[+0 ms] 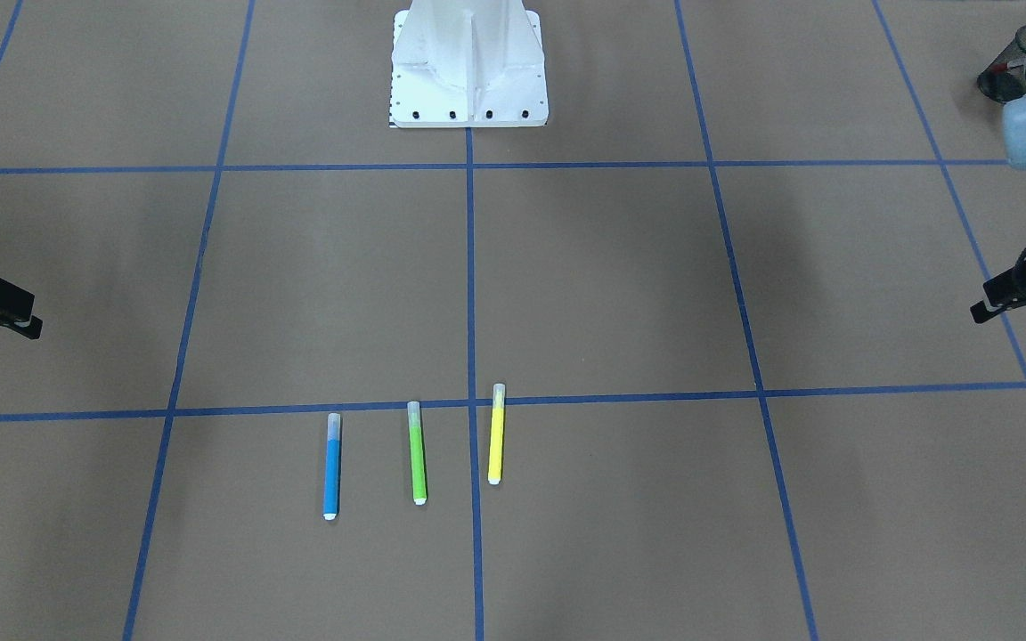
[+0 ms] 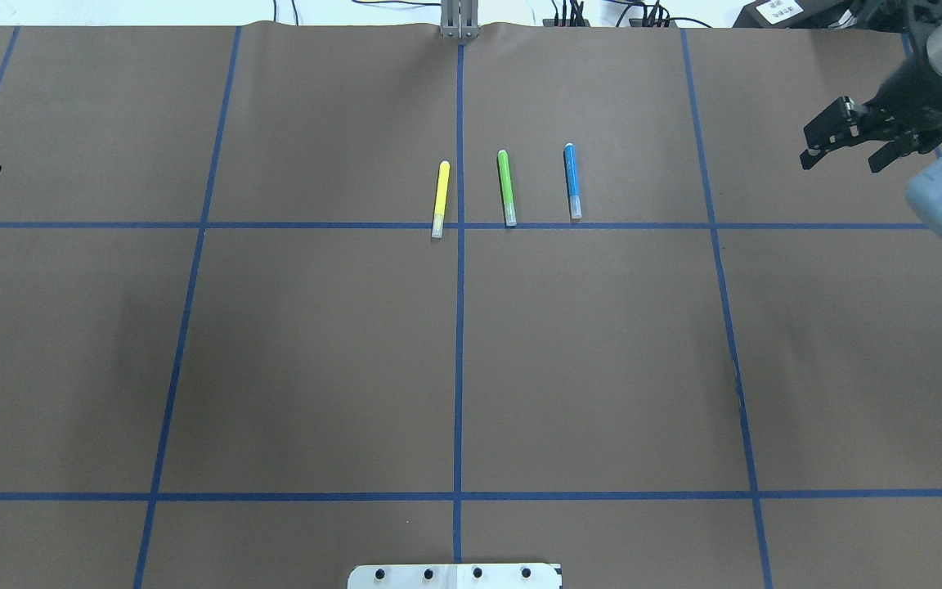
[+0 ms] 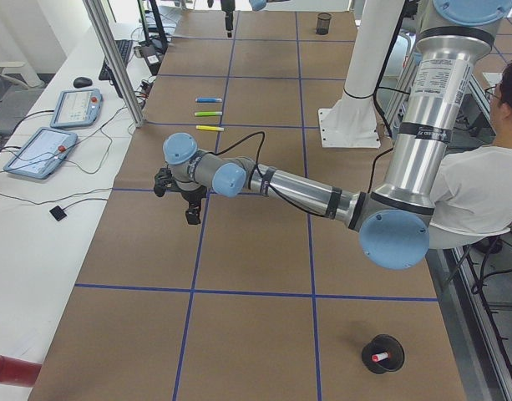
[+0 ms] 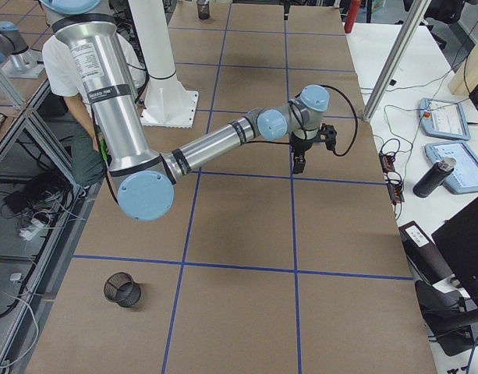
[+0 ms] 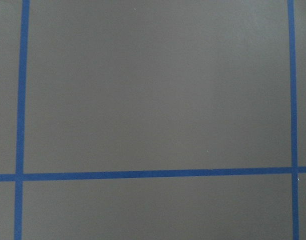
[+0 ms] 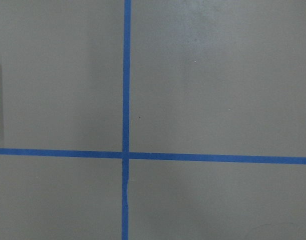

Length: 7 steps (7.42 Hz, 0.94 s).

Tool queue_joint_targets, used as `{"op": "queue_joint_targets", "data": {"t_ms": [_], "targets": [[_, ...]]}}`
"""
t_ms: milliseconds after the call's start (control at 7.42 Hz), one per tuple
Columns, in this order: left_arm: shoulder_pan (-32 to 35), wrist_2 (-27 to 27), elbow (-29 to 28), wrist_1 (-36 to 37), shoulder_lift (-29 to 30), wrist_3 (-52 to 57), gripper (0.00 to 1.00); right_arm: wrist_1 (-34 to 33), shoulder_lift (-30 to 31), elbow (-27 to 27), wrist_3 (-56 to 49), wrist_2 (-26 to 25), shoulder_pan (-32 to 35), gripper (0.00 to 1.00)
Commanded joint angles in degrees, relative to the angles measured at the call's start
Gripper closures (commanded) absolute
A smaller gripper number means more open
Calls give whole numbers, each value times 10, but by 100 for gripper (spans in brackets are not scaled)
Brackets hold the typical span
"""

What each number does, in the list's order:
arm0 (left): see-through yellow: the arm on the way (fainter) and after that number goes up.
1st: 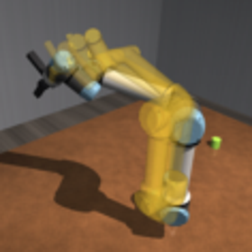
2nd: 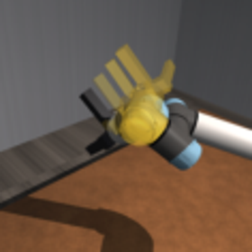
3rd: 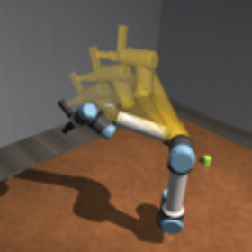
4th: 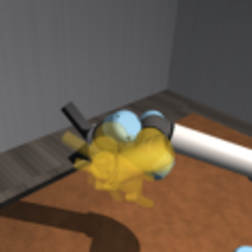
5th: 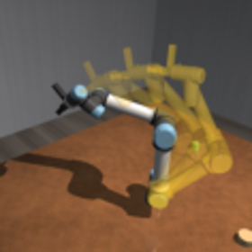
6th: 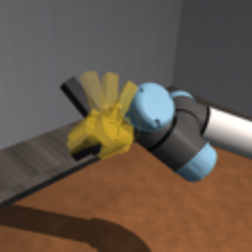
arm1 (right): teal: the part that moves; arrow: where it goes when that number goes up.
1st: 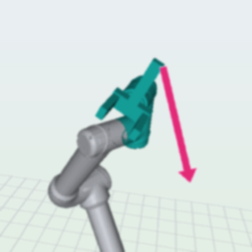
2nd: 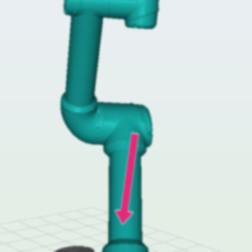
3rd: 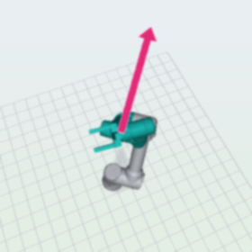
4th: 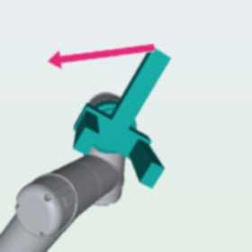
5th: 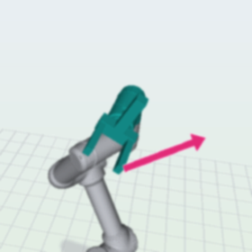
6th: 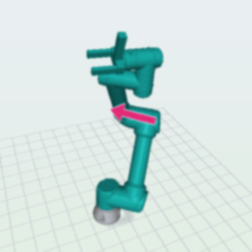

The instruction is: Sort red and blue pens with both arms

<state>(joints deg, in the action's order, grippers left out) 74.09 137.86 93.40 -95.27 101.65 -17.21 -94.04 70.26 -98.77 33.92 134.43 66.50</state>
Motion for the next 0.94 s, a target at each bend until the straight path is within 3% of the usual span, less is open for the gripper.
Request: {"op": "queue_joint_targets", "data": {"t_ms": [0,270,539,809], "targets": [[9,-2,-2,16,-15,137,0,1,-48,25,71,-7,-35,0],[9,-1,-2,24,-36,160,0,48,-104,101,139,-33,-71,0],[17,0,5,24,-66,192,0,207,-156,227,243,-62,-116,1],[21,0,6,22,-68,192,0,215,-229,302,240,-88,-135,2]]}}
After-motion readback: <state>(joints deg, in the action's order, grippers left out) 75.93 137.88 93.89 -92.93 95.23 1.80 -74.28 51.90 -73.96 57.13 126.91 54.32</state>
